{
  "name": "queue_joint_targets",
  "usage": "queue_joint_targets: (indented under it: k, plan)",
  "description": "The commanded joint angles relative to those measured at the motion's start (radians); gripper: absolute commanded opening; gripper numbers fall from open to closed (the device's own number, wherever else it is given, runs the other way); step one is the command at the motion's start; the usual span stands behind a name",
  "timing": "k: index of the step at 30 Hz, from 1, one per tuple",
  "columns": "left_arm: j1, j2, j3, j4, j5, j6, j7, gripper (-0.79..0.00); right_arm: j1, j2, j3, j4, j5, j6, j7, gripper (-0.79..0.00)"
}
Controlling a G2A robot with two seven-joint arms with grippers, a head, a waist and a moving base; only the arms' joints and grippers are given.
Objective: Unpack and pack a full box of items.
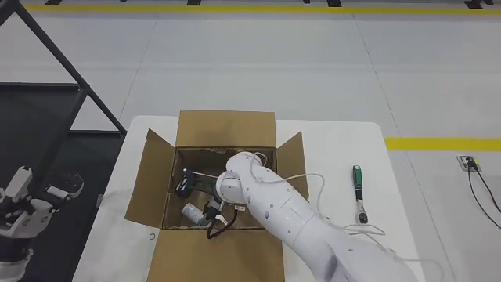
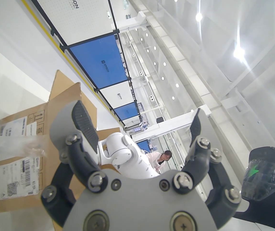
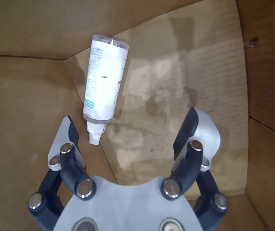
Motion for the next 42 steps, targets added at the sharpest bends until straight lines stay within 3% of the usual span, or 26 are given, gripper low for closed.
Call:
queue_joint_targets:
  k: [1, 9, 14, 26, 30, 38, 39, 40, 41, 42]
  plan:
    - [0.004, -0.002, 0.007, -0.007, 0.004, -0.004, 0.013, 0.000, -0.003, -0.008, -0.002, 0.017, -0.008, -0.018, -0.014, 0.000]
    - [0.011, -0.006, 0.022, -0.019, 0.018, -0.018, 0.048, 0.000, -0.026, -0.043, -0.013, 0.044, -0.051, -0.018, -0.060, 0.000]
    - [0.014, -0.008, 0.020, -0.022, 0.017, -0.025, 0.058, 0.000, -0.042, -0.067, -0.027, 0.055, -0.105, 0.089, -0.096, 0.000]
    - [0.027, -0.012, -0.003, -0.019, 0.003, -0.037, 0.058, 0.000, -0.029, -0.093, -0.005, 0.110, -0.141, 0.237, -0.131, 0.000]
    - [0.030, -0.013, -0.004, -0.021, 0.003, -0.043, 0.058, 0.000, -0.030, -0.089, -0.001, 0.096, -0.161, 0.200, -0.150, 0.000]
    - [0.045, -0.017, -0.016, -0.023, -0.003, -0.057, 0.058, 0.000, -0.036, -0.095, -0.003, 0.077, -0.190, 0.128, -0.062, 0.000]
    - [0.047, -0.017, -0.018, -0.024, -0.005, -0.059, 0.056, 0.000, -0.035, -0.096, -0.002, 0.080, -0.191, 0.124, -0.059, -0.046]
    - [0.049, -0.018, -0.021, -0.023, -0.008, -0.061, 0.056, 0.000, -0.035, -0.097, 0.000, 0.083, -0.193, 0.120, -0.057, -0.372]
    - [0.051, -0.018, -0.023, -0.023, -0.009, -0.062, 0.057, 0.000, -0.035, -0.098, 0.001, 0.086, -0.196, 0.114, -0.057, -0.551]
    - [0.053, -0.019, -0.024, -0.024, -0.010, -0.063, 0.057, 0.000, -0.034, -0.099, 0.002, 0.089, -0.197, 0.111, -0.057, -0.785]
